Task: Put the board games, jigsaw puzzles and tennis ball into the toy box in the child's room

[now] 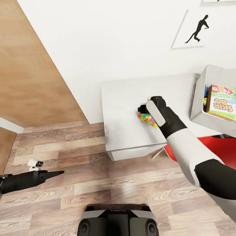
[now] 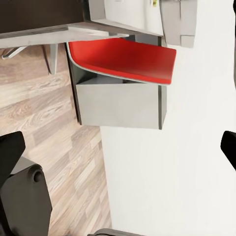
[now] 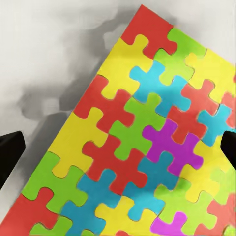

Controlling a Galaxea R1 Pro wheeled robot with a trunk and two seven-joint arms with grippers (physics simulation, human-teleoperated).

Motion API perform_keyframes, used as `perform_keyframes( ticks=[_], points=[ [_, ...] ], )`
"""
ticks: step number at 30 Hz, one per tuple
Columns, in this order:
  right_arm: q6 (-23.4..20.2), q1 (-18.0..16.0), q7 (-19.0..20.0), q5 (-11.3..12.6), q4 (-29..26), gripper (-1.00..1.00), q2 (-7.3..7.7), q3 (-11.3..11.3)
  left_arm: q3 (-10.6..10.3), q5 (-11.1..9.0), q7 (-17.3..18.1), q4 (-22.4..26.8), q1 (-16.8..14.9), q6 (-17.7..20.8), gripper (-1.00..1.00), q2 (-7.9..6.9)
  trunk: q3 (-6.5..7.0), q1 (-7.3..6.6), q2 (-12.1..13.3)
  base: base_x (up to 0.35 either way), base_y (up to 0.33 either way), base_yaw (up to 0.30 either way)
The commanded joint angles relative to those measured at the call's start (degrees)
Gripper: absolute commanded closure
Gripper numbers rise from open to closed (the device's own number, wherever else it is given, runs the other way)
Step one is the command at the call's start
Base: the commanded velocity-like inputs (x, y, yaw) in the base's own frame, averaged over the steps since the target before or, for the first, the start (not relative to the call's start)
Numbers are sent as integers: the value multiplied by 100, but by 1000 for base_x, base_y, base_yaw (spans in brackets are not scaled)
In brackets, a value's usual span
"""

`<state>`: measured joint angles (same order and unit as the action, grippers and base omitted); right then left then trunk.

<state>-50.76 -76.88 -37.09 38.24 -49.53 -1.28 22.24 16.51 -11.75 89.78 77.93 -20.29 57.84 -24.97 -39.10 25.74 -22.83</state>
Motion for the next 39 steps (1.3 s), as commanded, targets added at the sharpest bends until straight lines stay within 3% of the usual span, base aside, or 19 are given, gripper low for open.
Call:
perform_keyframes(
  ticks=[1, 8, 28, 33, 39],
  points=[
    [-15, -8, -64, 61, -47, -100, 3, -18, 0, 1, 22, 3, -1, 61, -100, -4, -7, 4, -9, 95, -140, 0],
    [-25, -29, -93, 61, -157, -100, 1, -141, 1, 1, 22, 3, -1, 61, -100, -5, -7, 4, -9, 134, -95, 0],
    [36, -149, -105, 68, -65, -100, 49, -202, 1, 6, 22, 3, -1, 61, -100, -1, -7, 4, -9, 59, -34, 0],
    [60, -142, -106, 76, 173, -100, 197, -218, -1, 6, 22, 3, -1, 61, -100, 0, 18, 4, -9, 0, 0, 0],
    [286, -135, -64, 85, 266, -100, 237, -287, -1, 6, 22, 3, -1, 61, -100, 1, 72, 4, -9, 0, 0, 0]
  ],
)
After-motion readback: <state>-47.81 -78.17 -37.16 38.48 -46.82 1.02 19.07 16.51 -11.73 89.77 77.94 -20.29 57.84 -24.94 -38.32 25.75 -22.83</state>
